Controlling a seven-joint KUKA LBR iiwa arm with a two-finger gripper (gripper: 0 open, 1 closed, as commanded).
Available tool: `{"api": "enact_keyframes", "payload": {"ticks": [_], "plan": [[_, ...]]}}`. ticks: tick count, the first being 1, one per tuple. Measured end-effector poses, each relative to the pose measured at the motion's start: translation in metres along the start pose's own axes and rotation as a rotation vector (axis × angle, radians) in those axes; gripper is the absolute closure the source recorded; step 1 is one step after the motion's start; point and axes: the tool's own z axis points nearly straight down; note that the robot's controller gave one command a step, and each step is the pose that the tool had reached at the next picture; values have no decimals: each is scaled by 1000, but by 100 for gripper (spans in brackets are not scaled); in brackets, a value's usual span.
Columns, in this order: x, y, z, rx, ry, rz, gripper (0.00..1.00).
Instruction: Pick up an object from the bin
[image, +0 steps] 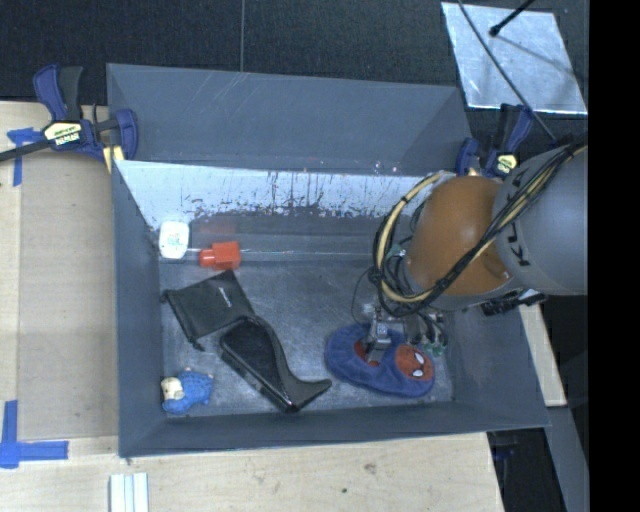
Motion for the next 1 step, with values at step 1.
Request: {"api": "enact_keyframes", "payload": {"ticks": [1], "plan": [[-24, -12, -146, 1, -10, -105, 100]]}}
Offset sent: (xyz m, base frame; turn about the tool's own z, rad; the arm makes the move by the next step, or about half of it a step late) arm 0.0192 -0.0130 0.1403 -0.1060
